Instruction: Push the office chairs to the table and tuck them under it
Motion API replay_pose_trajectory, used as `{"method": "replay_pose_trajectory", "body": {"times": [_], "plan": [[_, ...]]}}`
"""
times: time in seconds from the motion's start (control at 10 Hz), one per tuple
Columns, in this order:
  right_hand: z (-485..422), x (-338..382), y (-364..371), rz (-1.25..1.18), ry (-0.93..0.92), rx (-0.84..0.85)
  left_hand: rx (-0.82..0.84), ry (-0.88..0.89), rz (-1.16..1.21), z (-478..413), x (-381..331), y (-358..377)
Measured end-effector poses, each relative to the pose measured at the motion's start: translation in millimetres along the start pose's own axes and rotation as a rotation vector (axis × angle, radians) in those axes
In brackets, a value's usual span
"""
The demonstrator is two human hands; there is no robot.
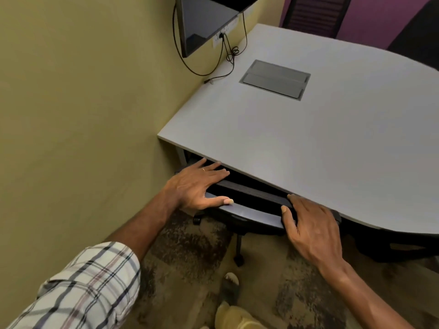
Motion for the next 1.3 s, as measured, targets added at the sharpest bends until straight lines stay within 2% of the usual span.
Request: {"method": "replay_pose_trajectory", "body": {"times": [0.3,0.4,0.6,0.9,1.0,1.1,1.3], "plan": [[-73.6,-9.3,2.0,-0.039,0.053,-0.047,0.031,0.075,-0.038,-90.4,40.1,-21.4],[-79.5,-3.1,5.4,-0.052,0.064,-0.055,0.028,0.087,-0.035,-102.7,55.2,-21.6],[-87.0,-6.6,2.6,-0.087,0.074,-0.187,-0.018,0.132,-0.009,-110.1,62.9,-16.7],[-89.1,-6.0,14.9,-0.041,0.136,-0.160,0.010,0.127,0.028,-111.0,68.5,-18.9],[-79.7,-2.0,15.4,0.004,0.204,-0.142,0.026,0.176,0.015,-109.0,61.3,-20.2],[-62.6,8.3,11.6,-0.011,0.350,-0.156,0.046,0.218,0.006,-108.6,49.9,-22.2],[20.3,27.9,5.9,-0.018,0.566,-0.277,0.031,0.415,-0.026,-96.4,-33.6,-26.8]]}}
Point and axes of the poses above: each hand's wrist, its own z-axis away from the middle knuckle, its own y-axis out of the palm, x = y × z, the point moved 3 cm from there along -z, towards the middle knuckle, and after that the axes turned 7 degrees about -y, right-handed, at the moved point
